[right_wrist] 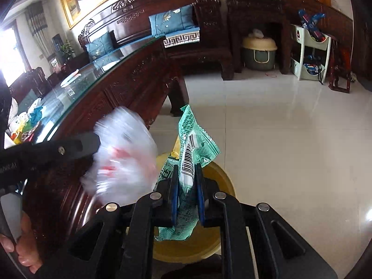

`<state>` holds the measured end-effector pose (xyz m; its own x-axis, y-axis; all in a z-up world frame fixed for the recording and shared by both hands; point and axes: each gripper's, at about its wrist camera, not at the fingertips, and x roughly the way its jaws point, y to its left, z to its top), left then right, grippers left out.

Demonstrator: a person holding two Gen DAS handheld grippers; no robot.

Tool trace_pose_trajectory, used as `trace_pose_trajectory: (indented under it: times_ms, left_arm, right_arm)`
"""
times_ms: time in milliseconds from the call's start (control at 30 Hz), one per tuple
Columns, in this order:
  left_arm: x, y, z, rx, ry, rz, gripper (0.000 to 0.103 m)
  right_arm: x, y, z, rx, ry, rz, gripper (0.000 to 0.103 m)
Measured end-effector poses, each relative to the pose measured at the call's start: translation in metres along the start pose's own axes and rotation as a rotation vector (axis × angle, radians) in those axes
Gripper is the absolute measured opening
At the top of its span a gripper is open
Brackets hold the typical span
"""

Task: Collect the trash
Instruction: 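Carry both items over the yellow bucket and open both tools to drop them, then return both tools to the table and grasp the white foam block with the right tool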

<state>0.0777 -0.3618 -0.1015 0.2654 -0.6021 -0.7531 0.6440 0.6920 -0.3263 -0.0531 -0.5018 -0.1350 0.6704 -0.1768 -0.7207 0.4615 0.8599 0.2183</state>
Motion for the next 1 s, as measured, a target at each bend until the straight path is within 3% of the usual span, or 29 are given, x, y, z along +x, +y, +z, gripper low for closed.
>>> trace_pose_trajectory:
  times_ms: [400, 467, 500, 533, 733, 1000]
  left_arm:
    - [-0.005, 0.003, 0.011, 0.031, -0.029, 0.136, 0.08]
    - [-0.013, 0.005, 0.011, 0.036, -0.039, 0.151, 0.082]
    - [-0.016, 0.005, 0.01, 0.039, -0.046, 0.155, 0.082]
    - [-0.02, 0.006, 0.01, 0.043, -0.053, 0.156, 0.082]
    - [-0.054, 0.013, 0.003, 0.053, -0.104, 0.146, 0.085]
    - [-0.159, 0.033, -0.027, 0.076, -0.295, 0.235, 0.092]
  right_arm:
    - [0.023, 0.013, -0.002, -0.052, 0.066, 0.035, 0.016]
    - [0.021, 0.02, -0.002, -0.066, 0.072, 0.023, 0.031]
    - [0.019, 0.023, -0.002, -0.072, 0.066, 0.015, 0.052]
    - [0.016, 0.026, -0.001, -0.081, 0.052, 0.01, 0.058]
    - [-0.002, 0.05, -0.003, -0.107, 0.003, 0.045, 0.056]
    - [-0.061, 0.127, -0.003, -0.225, -0.157, 0.192, 0.055]
